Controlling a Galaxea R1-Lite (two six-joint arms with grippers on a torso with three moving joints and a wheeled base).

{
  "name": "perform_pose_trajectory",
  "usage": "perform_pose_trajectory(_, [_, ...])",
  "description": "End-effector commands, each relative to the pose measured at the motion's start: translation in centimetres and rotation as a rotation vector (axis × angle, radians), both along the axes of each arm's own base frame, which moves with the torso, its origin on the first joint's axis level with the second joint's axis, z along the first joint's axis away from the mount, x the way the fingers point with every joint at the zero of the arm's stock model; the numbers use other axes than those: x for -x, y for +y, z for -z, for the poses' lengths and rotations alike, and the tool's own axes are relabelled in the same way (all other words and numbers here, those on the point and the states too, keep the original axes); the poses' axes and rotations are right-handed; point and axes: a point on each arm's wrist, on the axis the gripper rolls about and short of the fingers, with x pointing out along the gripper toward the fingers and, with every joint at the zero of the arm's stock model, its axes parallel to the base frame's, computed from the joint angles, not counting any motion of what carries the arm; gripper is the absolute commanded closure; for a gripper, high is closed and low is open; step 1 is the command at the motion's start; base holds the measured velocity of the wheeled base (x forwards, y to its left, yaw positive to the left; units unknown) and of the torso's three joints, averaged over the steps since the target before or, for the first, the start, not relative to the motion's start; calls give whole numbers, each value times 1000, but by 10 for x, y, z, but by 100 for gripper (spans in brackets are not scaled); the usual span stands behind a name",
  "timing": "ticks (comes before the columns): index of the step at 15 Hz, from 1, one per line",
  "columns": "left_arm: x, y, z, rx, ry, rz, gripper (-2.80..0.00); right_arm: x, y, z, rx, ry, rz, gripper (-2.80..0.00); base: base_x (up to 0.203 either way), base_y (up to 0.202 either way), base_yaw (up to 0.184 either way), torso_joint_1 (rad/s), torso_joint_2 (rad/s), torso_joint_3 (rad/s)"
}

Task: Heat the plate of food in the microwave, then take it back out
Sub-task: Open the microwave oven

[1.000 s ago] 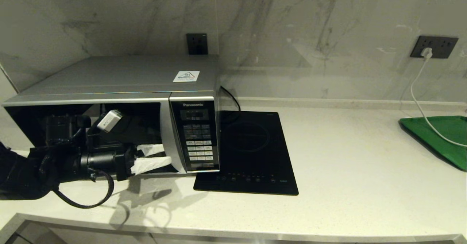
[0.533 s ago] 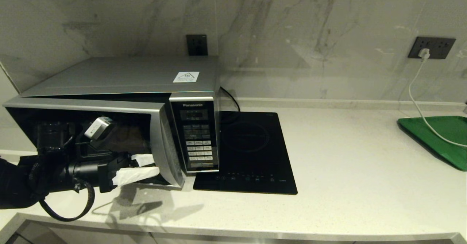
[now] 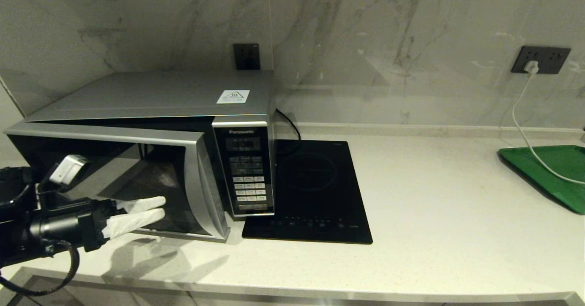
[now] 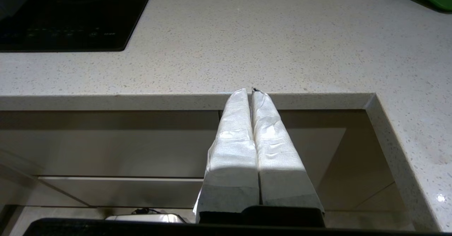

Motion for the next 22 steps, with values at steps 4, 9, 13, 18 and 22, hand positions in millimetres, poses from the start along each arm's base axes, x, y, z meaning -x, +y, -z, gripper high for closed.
perform_pose_trajectory(4, [84,0,-60,-162,-189,-310,0,0,0,0,-1,1,0,0,0,0,0,0,0,0])
perform_pose_trajectory(9, [119,-20,-154,-253,-194,-462,0,0,0,0,-1,1,0,0,0,0,0,0,0,0])
perform_pose_trajectory(13, [113,-47,-204,-444,-161,-727,0,0,0,0,-1,1,0,0,0,0,0,0,0,0])
perform_pose_trajectory(18, [44,-84,-208,-664,-116,-955,0,0,0,0,-1,1,0,0,0,0,0,0,0,0])
perform_pose_trajectory(22, [-17,-94,-192,-772,-45,-1033,0,0,0,0,1,1,0,0,0,0,0,0,0,0])
